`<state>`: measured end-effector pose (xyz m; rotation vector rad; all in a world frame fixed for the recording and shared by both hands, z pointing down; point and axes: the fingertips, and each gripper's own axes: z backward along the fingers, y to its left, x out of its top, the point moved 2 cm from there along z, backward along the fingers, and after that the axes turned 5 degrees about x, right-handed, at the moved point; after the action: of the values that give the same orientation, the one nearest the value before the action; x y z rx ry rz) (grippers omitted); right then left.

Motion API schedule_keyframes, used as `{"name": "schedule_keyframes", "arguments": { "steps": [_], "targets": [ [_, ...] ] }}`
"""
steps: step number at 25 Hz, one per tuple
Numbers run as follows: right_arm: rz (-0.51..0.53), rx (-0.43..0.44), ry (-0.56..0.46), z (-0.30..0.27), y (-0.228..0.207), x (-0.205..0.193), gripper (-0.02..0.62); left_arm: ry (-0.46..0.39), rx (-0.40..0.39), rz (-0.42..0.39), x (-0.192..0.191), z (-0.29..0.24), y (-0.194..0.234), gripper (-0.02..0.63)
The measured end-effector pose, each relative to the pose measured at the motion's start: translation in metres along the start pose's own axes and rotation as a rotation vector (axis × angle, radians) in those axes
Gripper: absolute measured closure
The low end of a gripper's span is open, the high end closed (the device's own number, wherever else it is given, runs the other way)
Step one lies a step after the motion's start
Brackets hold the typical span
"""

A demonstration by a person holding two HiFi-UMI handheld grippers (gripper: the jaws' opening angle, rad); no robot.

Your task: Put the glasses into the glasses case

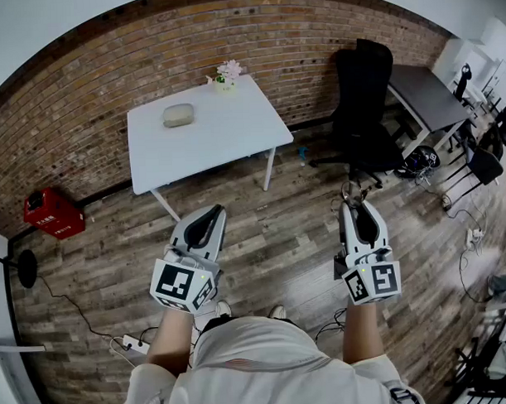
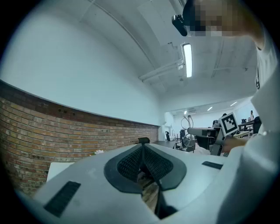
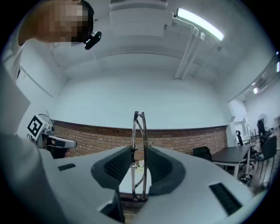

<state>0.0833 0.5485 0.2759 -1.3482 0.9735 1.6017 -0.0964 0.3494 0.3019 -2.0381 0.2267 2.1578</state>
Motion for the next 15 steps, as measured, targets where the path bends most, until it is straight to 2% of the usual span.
{"name": "schedule_keyframes", "arguments": {
  "steps": [15],
  "targets": [
    [0.023, -0.009, 0.002, -0.022, 0.042, 0.001, 0.436, -0.016, 0.005, 0.025, 0.000, 0.018, 0.046, 0.578]
  ]
}}
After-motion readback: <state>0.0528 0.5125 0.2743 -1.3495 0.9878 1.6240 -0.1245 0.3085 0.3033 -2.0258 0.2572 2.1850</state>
